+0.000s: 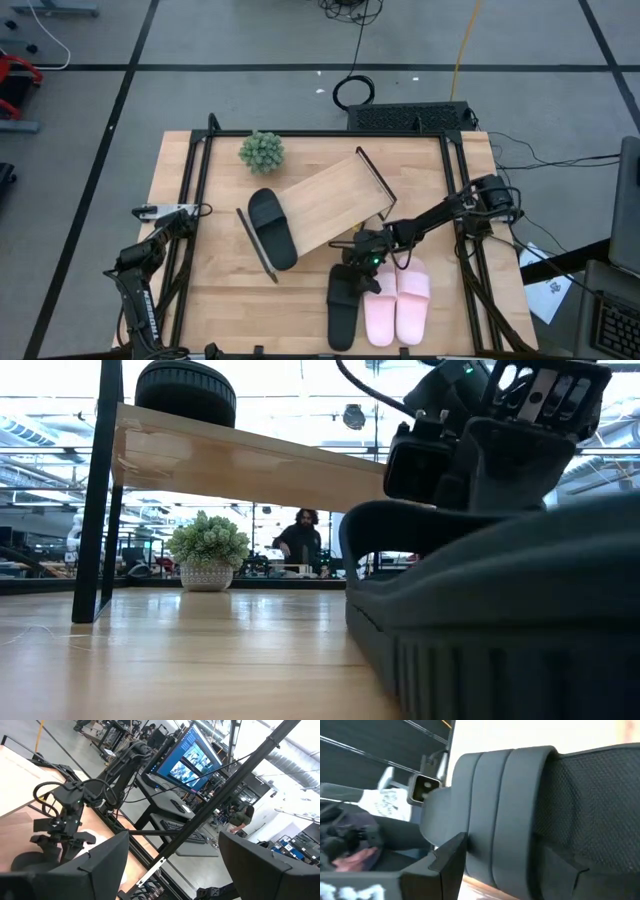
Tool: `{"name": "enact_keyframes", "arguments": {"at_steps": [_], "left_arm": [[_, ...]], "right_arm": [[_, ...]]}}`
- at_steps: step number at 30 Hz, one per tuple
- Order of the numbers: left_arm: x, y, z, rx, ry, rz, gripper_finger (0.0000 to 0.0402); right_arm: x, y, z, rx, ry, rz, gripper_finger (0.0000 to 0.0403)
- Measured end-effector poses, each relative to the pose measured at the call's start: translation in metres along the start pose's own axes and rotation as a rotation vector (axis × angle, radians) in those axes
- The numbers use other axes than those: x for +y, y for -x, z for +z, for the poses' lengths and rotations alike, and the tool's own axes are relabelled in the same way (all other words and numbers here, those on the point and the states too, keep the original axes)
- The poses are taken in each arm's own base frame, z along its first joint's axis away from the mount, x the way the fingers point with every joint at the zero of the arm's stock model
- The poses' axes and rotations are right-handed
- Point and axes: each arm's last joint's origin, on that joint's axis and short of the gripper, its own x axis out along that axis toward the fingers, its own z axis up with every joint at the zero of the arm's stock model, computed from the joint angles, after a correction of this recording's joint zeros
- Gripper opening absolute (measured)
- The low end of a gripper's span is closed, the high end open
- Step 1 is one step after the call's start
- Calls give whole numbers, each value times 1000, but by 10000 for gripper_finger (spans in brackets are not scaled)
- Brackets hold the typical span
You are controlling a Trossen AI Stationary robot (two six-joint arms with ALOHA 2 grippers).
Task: Pick and place slides into the shelf
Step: Put the black slide on the shelf
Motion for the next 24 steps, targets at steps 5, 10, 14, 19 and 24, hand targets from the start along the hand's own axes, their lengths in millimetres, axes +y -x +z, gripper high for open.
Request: {"name": "enact_keyframes", "arguments": {"at_steps": [5, 10, 14, 19, 24], "left_arm": [[0, 0, 0, 0, -1, 0, 310], [0, 0, 0, 0, -5, 0, 310], [0, 0, 0, 0, -5, 0, 310], [0, 0, 0, 0, -5, 0, 310], [0, 0, 0, 0, -5, 0, 310]], "right_arm": [[2, 1, 4, -20, 2, 36, 199], [7, 2, 6, -22, 2, 87, 196], [7, 2, 6, -18, 0, 98, 170], [8, 2, 7, -19, 10, 101, 118], [8, 3, 7, -20, 13, 103, 56]]}}
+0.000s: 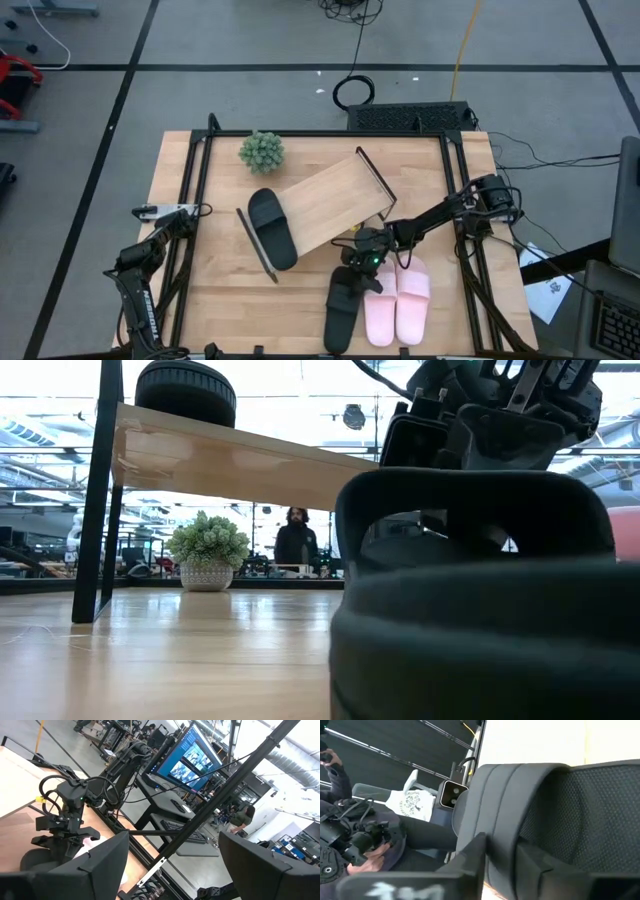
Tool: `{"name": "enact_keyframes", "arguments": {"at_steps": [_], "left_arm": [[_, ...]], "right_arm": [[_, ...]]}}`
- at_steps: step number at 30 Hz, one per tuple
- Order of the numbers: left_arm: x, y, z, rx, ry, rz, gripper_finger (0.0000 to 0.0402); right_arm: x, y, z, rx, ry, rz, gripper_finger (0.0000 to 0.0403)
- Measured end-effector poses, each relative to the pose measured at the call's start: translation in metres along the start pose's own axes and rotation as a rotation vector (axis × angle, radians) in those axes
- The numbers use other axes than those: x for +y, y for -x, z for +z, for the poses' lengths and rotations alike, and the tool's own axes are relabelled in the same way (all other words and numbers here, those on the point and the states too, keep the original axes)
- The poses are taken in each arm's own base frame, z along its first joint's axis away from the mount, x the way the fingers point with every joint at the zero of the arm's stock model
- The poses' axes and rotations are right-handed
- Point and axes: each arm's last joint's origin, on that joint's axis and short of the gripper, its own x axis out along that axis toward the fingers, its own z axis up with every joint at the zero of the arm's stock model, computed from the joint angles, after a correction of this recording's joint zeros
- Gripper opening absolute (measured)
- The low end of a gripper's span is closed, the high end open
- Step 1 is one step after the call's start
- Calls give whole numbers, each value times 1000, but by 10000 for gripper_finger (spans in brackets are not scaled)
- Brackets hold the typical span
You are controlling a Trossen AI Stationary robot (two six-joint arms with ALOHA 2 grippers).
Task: Pick and place slides into the shelf
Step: Put the black slide on the shelf
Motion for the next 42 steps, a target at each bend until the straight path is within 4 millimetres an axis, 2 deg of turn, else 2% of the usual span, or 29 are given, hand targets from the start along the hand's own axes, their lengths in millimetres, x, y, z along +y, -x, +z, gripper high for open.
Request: {"name": "enact_keyframes", "arguments": {"at_steps": [4, 9, 12, 16, 22, 25, 29, 32, 36, 42], "left_arm": [[0, 0, 0, 0, 0, 0, 310], [0, 0, 0, 0, -6, 0, 310], [0, 0, 0, 0, -20, 0, 310], [0, 0, 0, 0, -31, 0, 310], [0, 0, 0, 0, -44, 0, 310], [0, 0, 0, 0, -59, 0, 310], [0, -2, 0, -3, -63, 3, 310], [0, -6, 0, -8, -62, 10, 310], [1, -14, 1, -20, -52, 24, 310], [2, -26, 2, -36, -13, 41, 310]], "right_arm": [[3, 0, 3, -18, 17, 29, 10], [15, 5, 10, -59, 13, 86, 7], [29, 16, 16, -86, 36, 104, 5], [58, 39, 26, -143, 74, 135, 3], [109, 96, 38, -164, 69, 144, 2], [139, 130, 48, -129, 79, 51, 2], [183, 178, 69, -98, 180, -85, 1], [206, 206, 88, -106, 259, -178, 1], [213, 220, 112, -41, 273, -198, 1], [184, 218, 139, 199, 206, -152, 1]]}}
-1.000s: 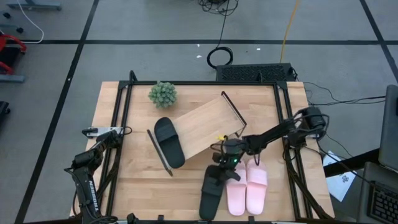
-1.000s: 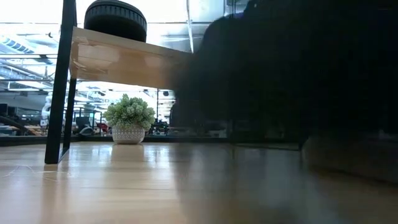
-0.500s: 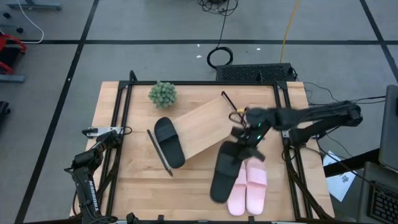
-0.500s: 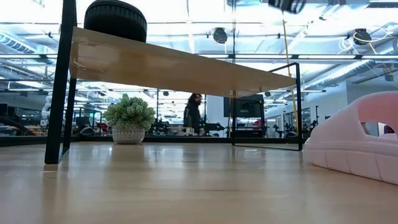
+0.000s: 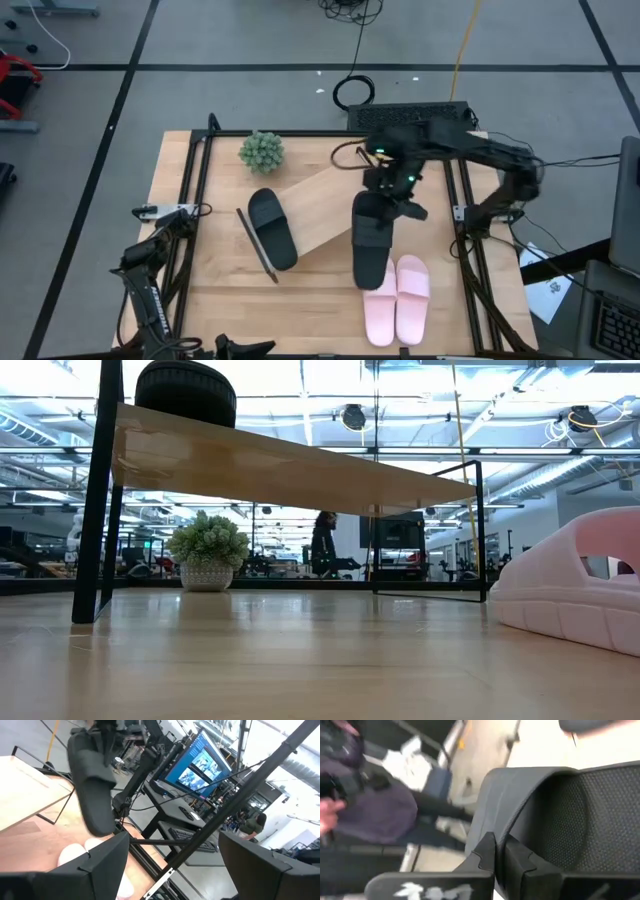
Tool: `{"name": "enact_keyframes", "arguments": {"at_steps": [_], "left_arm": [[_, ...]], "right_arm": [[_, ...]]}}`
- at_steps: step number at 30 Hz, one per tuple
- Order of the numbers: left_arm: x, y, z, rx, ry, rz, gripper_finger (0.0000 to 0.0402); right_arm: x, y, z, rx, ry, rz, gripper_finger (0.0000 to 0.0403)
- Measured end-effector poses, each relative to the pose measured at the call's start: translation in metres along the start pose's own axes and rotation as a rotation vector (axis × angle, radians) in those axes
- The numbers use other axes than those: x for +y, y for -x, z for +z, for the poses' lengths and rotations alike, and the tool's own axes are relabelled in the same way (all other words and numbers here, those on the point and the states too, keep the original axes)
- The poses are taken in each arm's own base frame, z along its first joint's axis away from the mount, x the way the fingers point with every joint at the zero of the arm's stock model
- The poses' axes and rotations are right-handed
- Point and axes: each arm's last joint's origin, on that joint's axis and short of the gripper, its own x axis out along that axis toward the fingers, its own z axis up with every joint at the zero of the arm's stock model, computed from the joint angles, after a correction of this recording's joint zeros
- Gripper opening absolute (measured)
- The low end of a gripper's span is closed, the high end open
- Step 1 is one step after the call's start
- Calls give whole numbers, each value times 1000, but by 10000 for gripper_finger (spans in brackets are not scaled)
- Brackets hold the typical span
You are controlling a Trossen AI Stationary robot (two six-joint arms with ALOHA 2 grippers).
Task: Pick and place slides into the shelf
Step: Put the black slide on the shelf
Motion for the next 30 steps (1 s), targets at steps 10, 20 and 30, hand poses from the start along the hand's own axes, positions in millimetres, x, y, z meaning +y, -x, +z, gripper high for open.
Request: {"name": "enact_keyframes", "arguments": {"at_steps": [10, 20, 30], "left_arm": [[0, -1, 1, -1, 15, 1, 310], [-2, 3, 23, 4, -45, -5, 310], [-1, -34, 72, -45, -234, 68, 310]], "right_arm": [[-37, -7, 33, 51, 106, 3, 0], [-37, 20, 68, -253, 325, 62, 0], [-50, 54, 76, -408, 397, 185, 0]]}}
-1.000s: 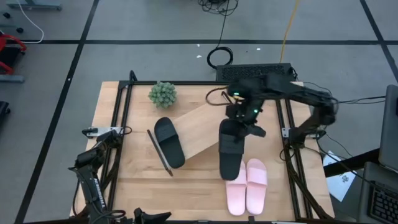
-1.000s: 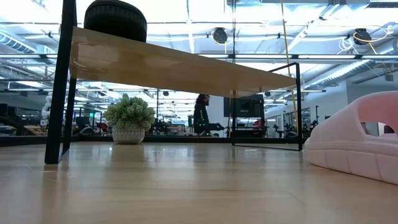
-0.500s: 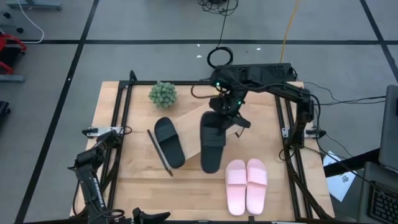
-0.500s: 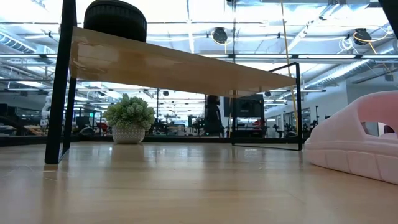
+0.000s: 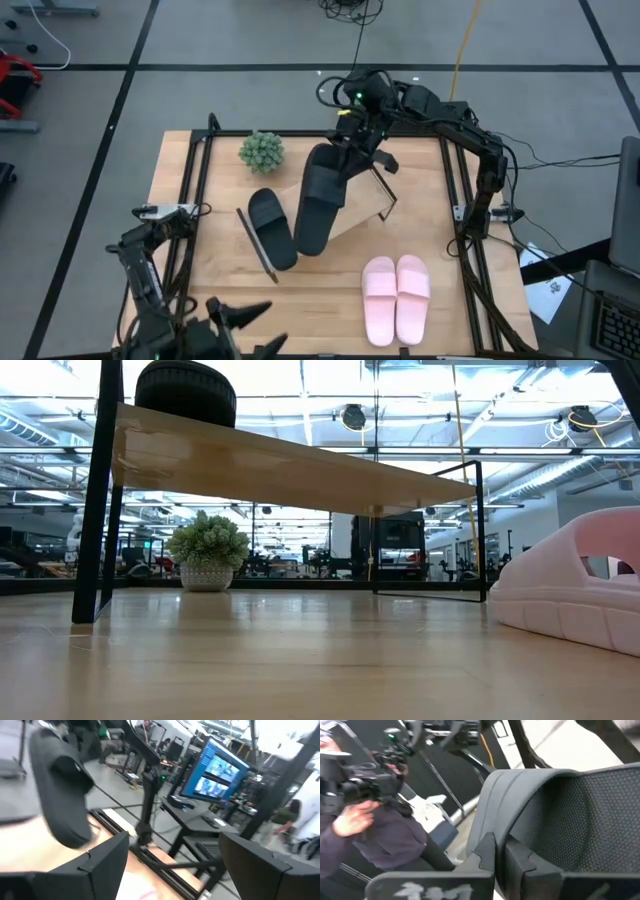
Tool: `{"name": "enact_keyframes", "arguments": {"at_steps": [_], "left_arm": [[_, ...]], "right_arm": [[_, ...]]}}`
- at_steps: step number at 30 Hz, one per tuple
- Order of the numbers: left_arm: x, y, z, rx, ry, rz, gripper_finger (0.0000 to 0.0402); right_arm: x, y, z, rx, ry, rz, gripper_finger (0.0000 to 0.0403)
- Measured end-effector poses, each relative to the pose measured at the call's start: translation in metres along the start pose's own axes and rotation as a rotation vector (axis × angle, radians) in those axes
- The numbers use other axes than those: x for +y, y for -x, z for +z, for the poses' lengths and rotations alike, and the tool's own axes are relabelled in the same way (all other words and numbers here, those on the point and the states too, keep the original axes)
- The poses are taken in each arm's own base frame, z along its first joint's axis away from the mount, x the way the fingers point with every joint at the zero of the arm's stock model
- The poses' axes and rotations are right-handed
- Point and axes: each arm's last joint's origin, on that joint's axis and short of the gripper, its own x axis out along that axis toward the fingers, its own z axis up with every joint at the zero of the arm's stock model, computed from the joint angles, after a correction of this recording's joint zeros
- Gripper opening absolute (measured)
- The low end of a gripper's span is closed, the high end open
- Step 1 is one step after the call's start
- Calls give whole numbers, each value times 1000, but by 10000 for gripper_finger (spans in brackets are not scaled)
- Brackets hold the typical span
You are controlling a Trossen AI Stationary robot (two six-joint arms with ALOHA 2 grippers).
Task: Pick and place slides into the shelf
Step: Put the black slide on the shelf
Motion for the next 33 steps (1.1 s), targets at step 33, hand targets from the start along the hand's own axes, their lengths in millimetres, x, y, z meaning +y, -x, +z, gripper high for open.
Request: {"name": "enact_keyframes", "arguments": {"at_steps": [33], "left_arm": [[20, -85, 29, -97, 15, 186, 310]], "right_arm": [[91, -77, -5, 170, 260, 66, 0]]}}
